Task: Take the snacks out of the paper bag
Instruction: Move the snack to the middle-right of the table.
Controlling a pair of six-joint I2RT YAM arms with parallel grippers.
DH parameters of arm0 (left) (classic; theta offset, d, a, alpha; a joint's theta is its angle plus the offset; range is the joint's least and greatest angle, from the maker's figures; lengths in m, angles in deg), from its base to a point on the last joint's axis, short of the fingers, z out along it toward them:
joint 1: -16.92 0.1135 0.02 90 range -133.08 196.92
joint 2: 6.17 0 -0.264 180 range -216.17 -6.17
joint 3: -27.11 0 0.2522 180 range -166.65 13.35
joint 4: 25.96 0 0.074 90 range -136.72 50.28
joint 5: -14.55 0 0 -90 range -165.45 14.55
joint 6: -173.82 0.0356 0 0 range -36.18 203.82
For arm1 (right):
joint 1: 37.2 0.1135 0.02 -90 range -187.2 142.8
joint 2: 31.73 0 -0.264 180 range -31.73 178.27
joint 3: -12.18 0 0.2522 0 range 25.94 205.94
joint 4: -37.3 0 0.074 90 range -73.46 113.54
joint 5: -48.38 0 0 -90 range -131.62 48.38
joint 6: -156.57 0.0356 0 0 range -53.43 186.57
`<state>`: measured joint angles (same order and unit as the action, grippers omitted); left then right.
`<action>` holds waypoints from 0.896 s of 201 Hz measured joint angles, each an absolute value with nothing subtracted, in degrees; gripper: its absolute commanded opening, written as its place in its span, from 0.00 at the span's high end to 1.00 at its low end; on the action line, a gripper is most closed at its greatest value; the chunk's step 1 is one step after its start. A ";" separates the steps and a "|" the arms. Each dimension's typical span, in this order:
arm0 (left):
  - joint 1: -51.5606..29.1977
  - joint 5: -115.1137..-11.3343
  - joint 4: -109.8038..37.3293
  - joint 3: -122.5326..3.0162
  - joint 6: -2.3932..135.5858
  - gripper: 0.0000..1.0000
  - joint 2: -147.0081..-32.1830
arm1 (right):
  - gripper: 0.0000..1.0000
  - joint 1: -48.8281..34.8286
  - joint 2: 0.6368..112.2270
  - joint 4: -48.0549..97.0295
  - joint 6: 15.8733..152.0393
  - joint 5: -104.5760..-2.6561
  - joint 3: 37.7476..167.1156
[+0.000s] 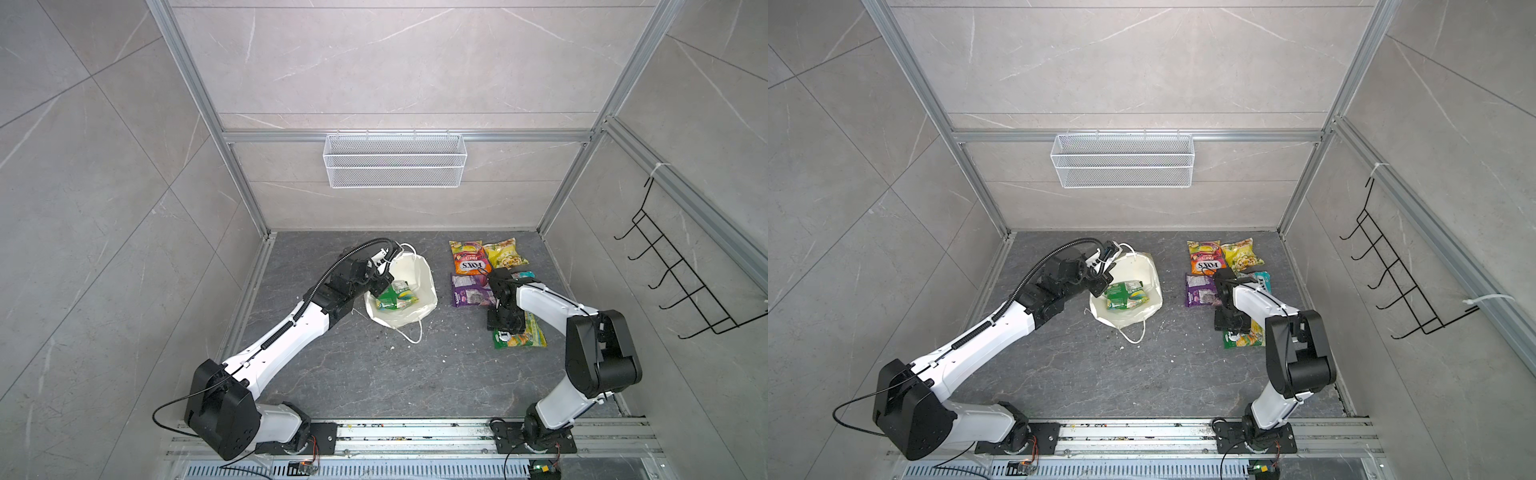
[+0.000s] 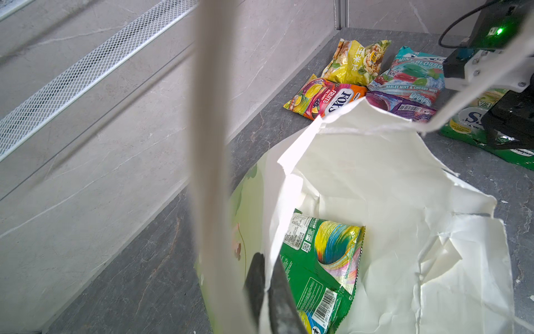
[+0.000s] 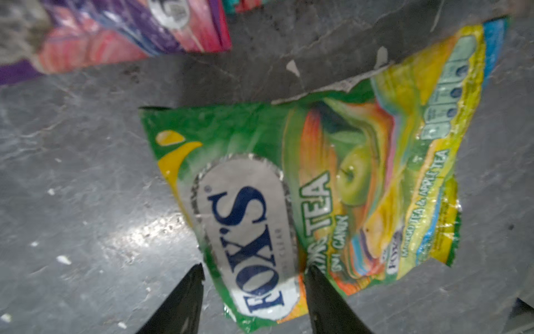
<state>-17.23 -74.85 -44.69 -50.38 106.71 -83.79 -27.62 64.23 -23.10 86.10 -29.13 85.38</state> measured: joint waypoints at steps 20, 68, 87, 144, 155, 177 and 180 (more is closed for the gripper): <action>-17.23 -74.87 -44.65 -50.36 106.71 1.00 -83.79 | 0.47 -27.60 64.54 -23.07 86.30 -26.70 85.38; -17.23 -74.85 -44.43 -50.14 106.49 1.00 -83.79 | 0.51 -27.62 65.94 -23.14 86.08 -21.61 85.40; -17.23 -74.85 -44.41 -50.14 106.38 1.00 -83.79 | 0.51 -27.62 66.33 -23.14 86.08 -20.03 85.42; -17.23 -74.85 -44.41 -50.12 106.34 1.00 -83.79 | 0.44 -27.62 66.42 -25.13 85.88 -19.60 89.12; -17.23 -74.83 -44.41 -50.12 106.34 1.00 -83.79 | 0.44 -27.60 65.67 -25.24 85.62 -21.13 90.93; -17.21 -74.46 -44.45 -50.12 106.34 1.00 -83.79 | 0.48 -27.07 60.82 -24.41 83.61 -25.41 94.45; -17.23 -74.35 -44.45 -50.12 106.34 1.00 -83.79 | 0.49 -26.92 59.77 -24.06 83.33 -26.13 94.87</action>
<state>-17.23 -74.35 -44.45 -50.12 106.34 -83.79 -26.92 59.77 -24.06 83.33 -26.13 94.87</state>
